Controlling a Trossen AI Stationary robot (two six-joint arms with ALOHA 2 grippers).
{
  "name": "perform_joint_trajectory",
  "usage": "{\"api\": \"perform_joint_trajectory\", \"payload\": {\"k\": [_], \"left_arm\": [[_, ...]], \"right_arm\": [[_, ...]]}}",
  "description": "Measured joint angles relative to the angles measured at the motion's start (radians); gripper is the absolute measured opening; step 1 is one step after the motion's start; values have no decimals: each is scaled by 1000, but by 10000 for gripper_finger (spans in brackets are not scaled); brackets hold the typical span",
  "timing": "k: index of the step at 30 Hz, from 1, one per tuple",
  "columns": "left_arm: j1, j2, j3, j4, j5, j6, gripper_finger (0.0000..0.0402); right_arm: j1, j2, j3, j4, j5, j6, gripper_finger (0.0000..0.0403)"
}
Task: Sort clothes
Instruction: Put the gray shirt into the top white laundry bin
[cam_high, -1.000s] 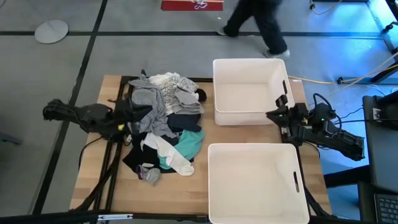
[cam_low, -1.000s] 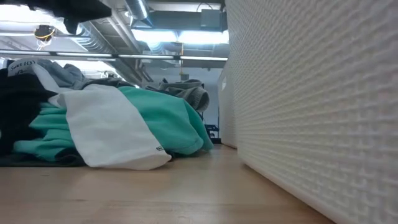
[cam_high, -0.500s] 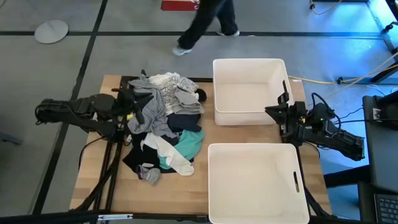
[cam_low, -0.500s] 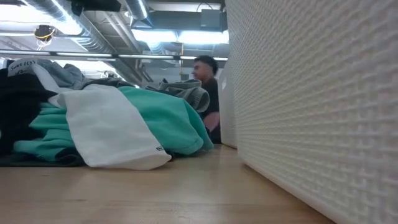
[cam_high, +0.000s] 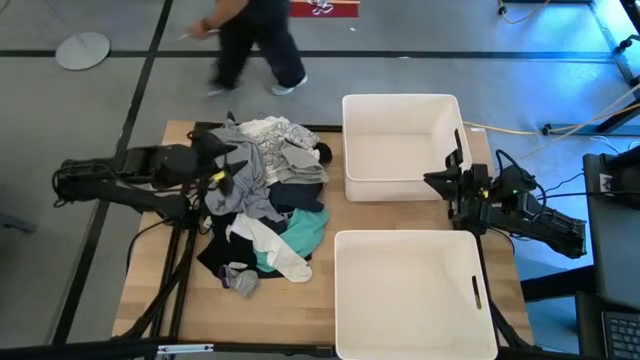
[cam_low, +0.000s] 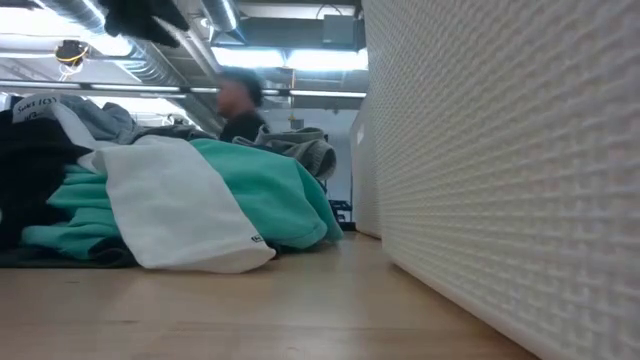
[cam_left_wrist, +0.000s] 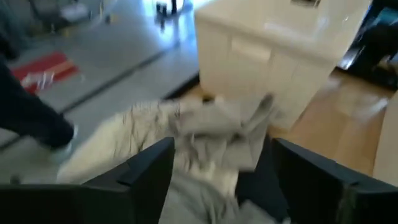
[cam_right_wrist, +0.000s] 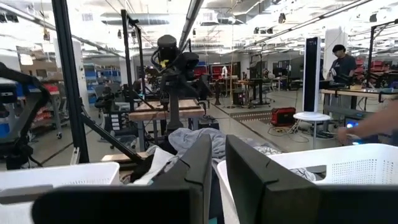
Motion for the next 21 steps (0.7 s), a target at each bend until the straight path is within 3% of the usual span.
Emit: {"api": "perform_joint_trajectory", "payload": {"k": [11, 21], "left_arm": [[15, 118, 4, -419, 10, -399, 269], [16, 209, -58, -458, 149, -555, 269]], "right_arm": [[0, 0, 0, -55, 0, -8, 50], [0, 0, -2, -54, 0, -33, 50]]}}
